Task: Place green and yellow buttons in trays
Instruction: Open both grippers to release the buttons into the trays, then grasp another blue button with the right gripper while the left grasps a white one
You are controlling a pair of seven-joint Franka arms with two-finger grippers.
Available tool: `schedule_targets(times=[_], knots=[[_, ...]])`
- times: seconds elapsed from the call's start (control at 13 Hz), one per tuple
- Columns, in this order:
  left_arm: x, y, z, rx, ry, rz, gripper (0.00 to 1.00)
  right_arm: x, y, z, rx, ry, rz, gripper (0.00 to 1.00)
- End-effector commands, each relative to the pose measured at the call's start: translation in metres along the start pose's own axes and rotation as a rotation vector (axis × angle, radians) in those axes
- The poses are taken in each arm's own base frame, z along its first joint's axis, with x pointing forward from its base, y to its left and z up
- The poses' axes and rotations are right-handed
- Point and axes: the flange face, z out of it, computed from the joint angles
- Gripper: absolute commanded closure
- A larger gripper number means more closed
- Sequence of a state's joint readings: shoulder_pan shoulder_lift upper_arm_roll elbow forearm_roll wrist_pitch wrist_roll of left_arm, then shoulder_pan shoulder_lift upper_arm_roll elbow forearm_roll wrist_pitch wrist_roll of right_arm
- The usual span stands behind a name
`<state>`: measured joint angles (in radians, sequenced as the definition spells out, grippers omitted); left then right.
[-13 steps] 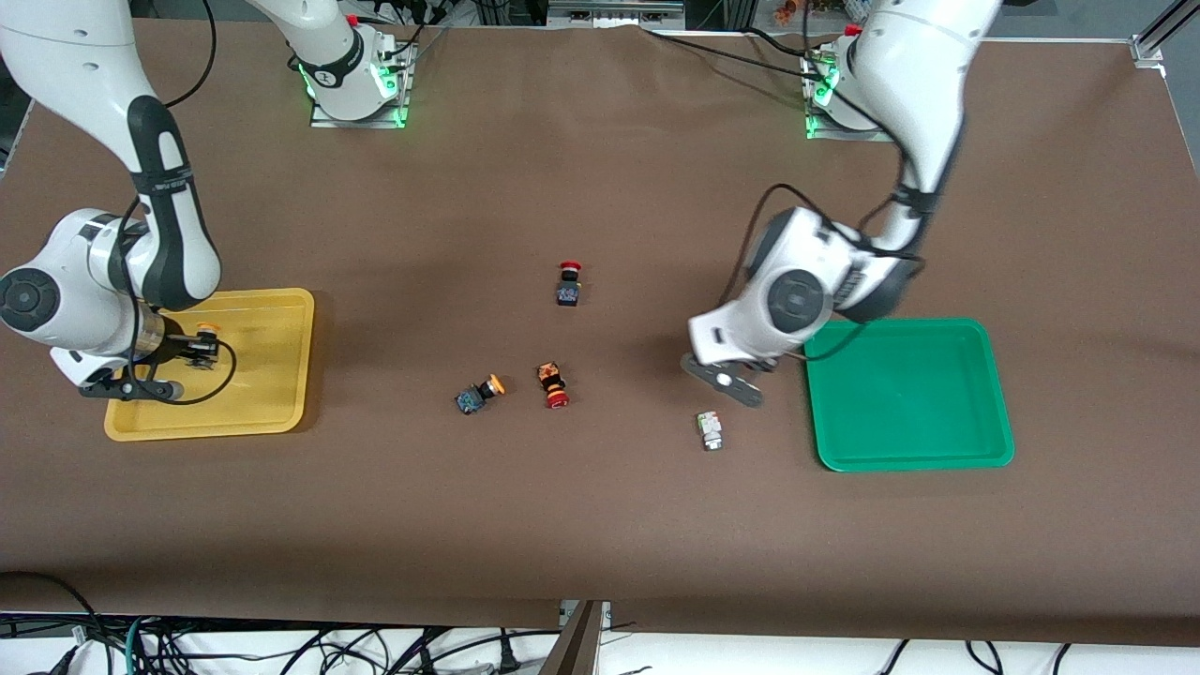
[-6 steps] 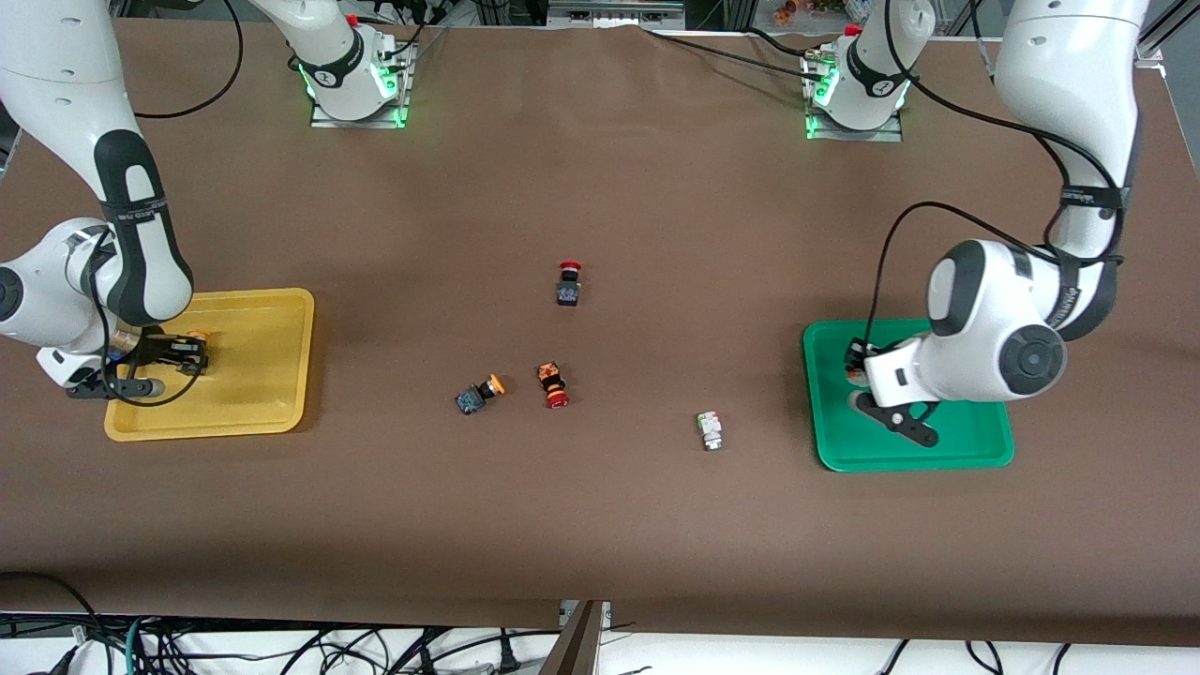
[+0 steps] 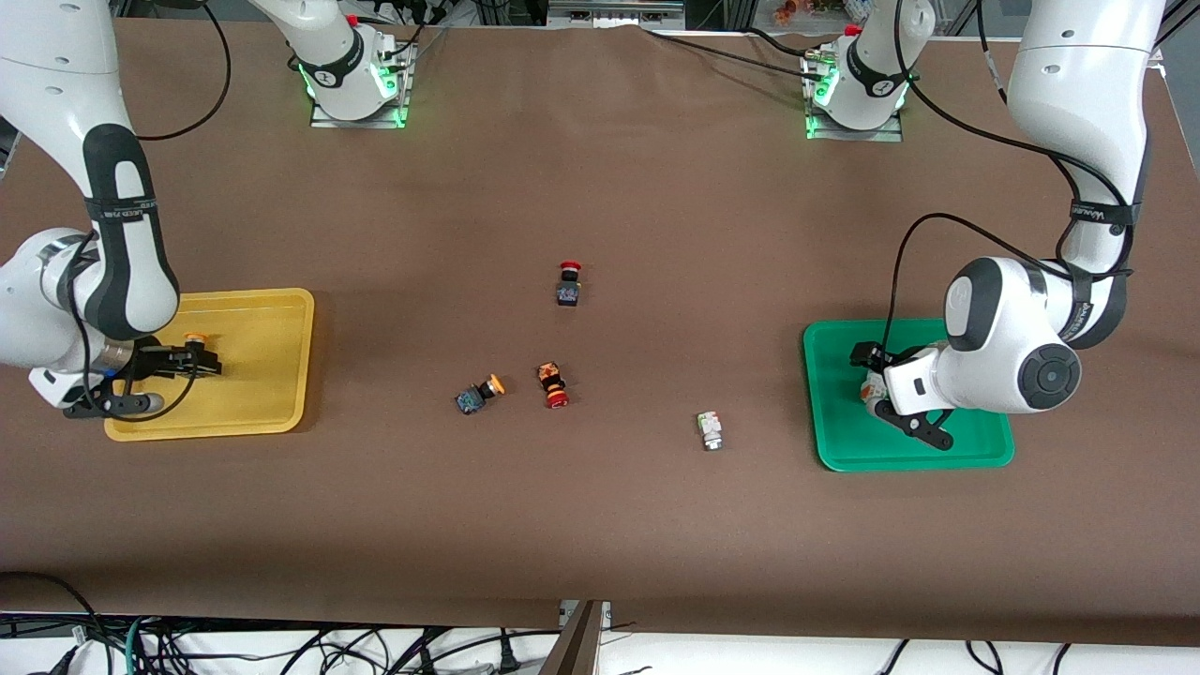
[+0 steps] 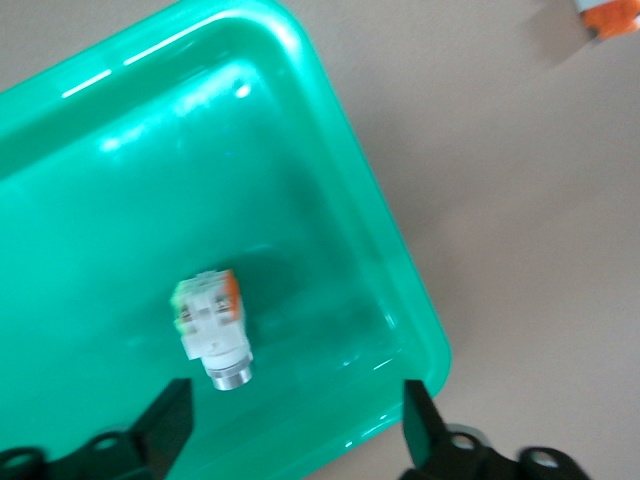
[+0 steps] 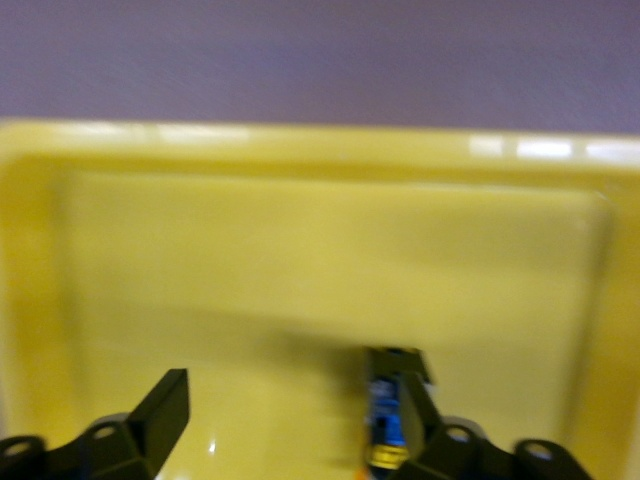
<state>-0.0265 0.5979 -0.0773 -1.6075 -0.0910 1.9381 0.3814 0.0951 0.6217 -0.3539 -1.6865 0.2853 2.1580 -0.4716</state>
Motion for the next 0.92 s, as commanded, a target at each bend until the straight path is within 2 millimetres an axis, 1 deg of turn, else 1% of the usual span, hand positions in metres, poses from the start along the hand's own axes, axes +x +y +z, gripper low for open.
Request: schedule_targets(times=[0.0,0.08,0.15,0.23,0.31,0.38,0.46,0.54,0.62,0.69,0.77,0.85], knots=[[0.017,0.041,-0.011,0.009,0.007,-0.067,0.0,0.028,-0.077,-0.005,0.003,-0.001,0.057,0.01],[0.03,0.059,-0.006,-0.018,0.021,-0.126,0.0,0.033,-0.102,-0.003,-0.004,0.004,0.097,0.01],[0.05,0.091,0.001,-0.043,0.027,-0.164,0.0,0.038,-0.129,-0.001,-0.013,0.014,0.133,0.01],[0.069,0.116,0.007,-0.046,0.04,-0.196,0.0,0.045,-0.16,0.001,-0.023,0.035,0.165,0.01],[0.085,0.137,0.01,-0.055,0.064,-0.262,0.0,0.049,-0.184,0.003,-0.03,0.048,0.195,0.01],[0.097,0.158,0.015,-0.057,0.085,-0.318,0.0,0.051,-0.206,0.008,-0.034,0.055,0.232,0.01],[0.105,0.175,0.023,-0.057,0.108,-0.377,0.0,0.054,-0.228,0.008,-0.035,0.072,0.268,0.01],[0.114,0.186,0.033,-0.064,0.157,-0.473,0.0,0.056,-0.25,0.012,-0.038,0.082,0.308,0.01],[0.123,0.193,0.05,-0.076,0.198,-0.562,0.0,0.058,-0.272,0.015,-0.039,0.091,0.341,0.01],[0.131,0.208,0.065,-0.084,0.229,-0.598,0.0,0.061,-0.292,0.017,-0.039,0.106,0.378,0.01],[0.136,0.213,0.077,-0.086,0.25,-0.628,0.0,0.062,-0.317,0.022,-0.038,0.123,0.42,0.01],[0.137,0.209,0.085,-0.083,0.252,-0.626,0.0,0.063,-0.336,0.024,-0.033,0.143,0.459,0.01]])
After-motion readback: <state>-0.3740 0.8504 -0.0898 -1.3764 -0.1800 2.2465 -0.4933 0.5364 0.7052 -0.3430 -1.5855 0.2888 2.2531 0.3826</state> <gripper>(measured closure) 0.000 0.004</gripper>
